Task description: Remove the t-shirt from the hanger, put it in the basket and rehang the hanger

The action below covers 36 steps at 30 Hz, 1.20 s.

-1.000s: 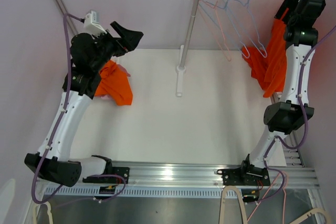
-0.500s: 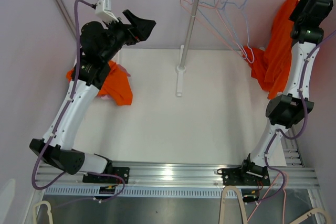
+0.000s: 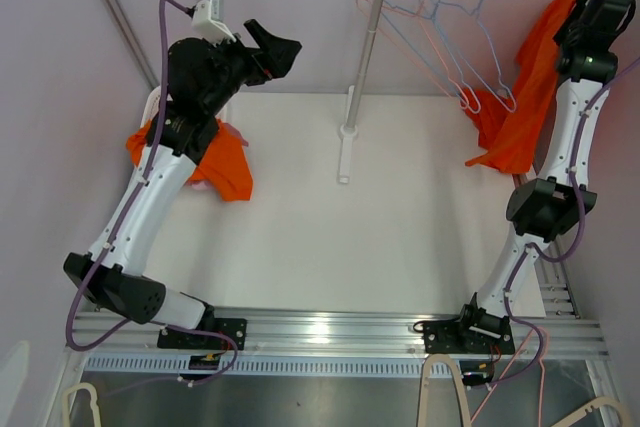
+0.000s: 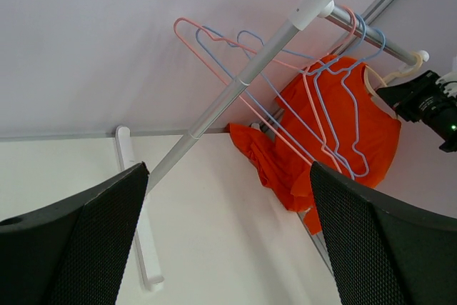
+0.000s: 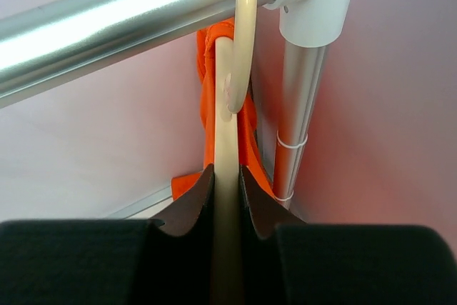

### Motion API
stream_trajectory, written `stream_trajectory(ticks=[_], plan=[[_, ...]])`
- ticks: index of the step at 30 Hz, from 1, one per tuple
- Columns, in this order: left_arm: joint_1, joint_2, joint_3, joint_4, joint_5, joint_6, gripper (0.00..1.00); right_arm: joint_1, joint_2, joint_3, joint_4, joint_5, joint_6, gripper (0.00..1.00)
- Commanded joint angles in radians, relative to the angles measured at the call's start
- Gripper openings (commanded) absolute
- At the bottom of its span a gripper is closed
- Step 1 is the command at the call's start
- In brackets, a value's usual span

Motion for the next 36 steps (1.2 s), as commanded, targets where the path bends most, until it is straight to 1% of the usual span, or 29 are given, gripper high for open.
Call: stream_trajectory(ticks=[1,5,9,12,16,17,19,20,21,22,23,24,25,26,27,28,29,30,31,32,33,34,35,36], plan=[[-0.009,-0.044,0.036,0.024,-0.025,0.042,0.99,0.002,-0.031,0.072,0.061,0.003,0.015,0.00],[-0.009,-0.061,0.041,0.019,-0.025,0.040,1.00,0.047,-0.074,0.081,0.075,-0.028,-0.017,0.00],[-0.007,-0.090,0.023,0.013,-0.003,0.049,1.00,0.069,-0.149,0.028,0.082,-0.082,-0.027,0.00],[-0.009,-0.133,-0.010,0.015,0.001,0.054,0.99,0.091,-0.192,-0.012,0.104,-0.085,-0.045,0.00],[-0.009,-0.185,-0.063,0.077,0.037,0.042,1.00,0.101,-0.224,-0.009,0.079,-0.103,-0.042,0.00],[-0.009,-0.194,-0.071,0.106,0.038,0.010,0.99,0.103,-0.240,-0.012,0.072,-0.109,-0.036,0.00],[-0.009,-0.193,-0.070,0.093,0.034,-0.027,1.00,0.106,-0.255,-0.019,0.044,-0.119,-0.028,0.00],[-0.009,-0.194,-0.065,0.073,-0.011,-0.087,1.00,0.107,-0.270,-0.026,0.018,-0.114,-0.018,0.00],[-0.009,-0.217,-0.094,0.087,-0.023,-0.122,0.99,0.107,-0.280,-0.032,0.001,-0.114,-0.014,0.00],[-0.009,-0.239,-0.156,0.126,-0.008,-0.138,0.99,0.111,-0.290,-0.041,-0.016,-0.114,-0.011,0.00],[-0.009,-0.263,-0.195,0.275,0.073,-0.142,1.00,0.111,-0.319,-0.078,-0.031,-0.100,-0.004,0.00],[-0.009,-0.285,-0.233,0.354,0.122,-0.153,1.00,0.111,-0.341,-0.110,-0.051,-0.096,0.004,0.00],[-0.009,-0.320,-0.317,0.416,0.176,-0.170,0.99,0.112,-0.368,-0.150,-0.053,-0.094,0.006,0.00],[-0.009,-0.337,-0.330,0.462,0.244,-0.220,0.99,0.112,-0.397,-0.201,-0.047,-0.090,0.007,0.00],[-0.012,-0.355,-0.342,0.481,0.262,-0.237,0.98,0.112,-0.466,-0.320,-0.013,-0.084,0.009,0.00],[-0.021,-0.389,-0.390,0.502,0.277,-0.259,0.95,0.112,-0.502,-0.380,0.009,-0.074,0.012,0.00],[-0.022,-0.404,-0.407,0.571,0.300,-0.295,0.92,0.111,-0.536,-0.434,0.047,-0.068,0.013,0.00],[-0.024,-0.417,-0.430,0.582,0.305,-0.319,0.88,0.109,-0.591,-0.519,0.059,-0.057,0.015,0.00],[-0.030,-0.429,-0.436,0.584,0.302,-0.334,0.77,0.107,-0.611,-0.549,0.064,-0.053,0.021,0.00],[-0.033,-0.447,-0.450,0.605,0.306,-0.334,0.72,0.104,-0.626,-0.569,0.058,-0.047,0.029,0.00],[-0.047,-0.460,-0.462,0.611,0.304,-0.330,0.70,0.103,-0.649,-0.595,0.049,-0.044,0.036,0.00],[-0.055,-0.466,-0.464,0.613,0.300,-0.323,0.70,0.101,-0.660,-0.607,0.041,-0.047,0.053,0.00],[-0.067,-0.473,-0.467,0.620,0.305,-0.282,0.73,0.098,-0.671,-0.618,0.023,-0.051,0.064,0.00],[-0.085,-0.469,-0.458,0.614,0.361,-0.258,0.80,0.100,-0.681,-0.632,0.016,-0.056,0.075,0.00]])
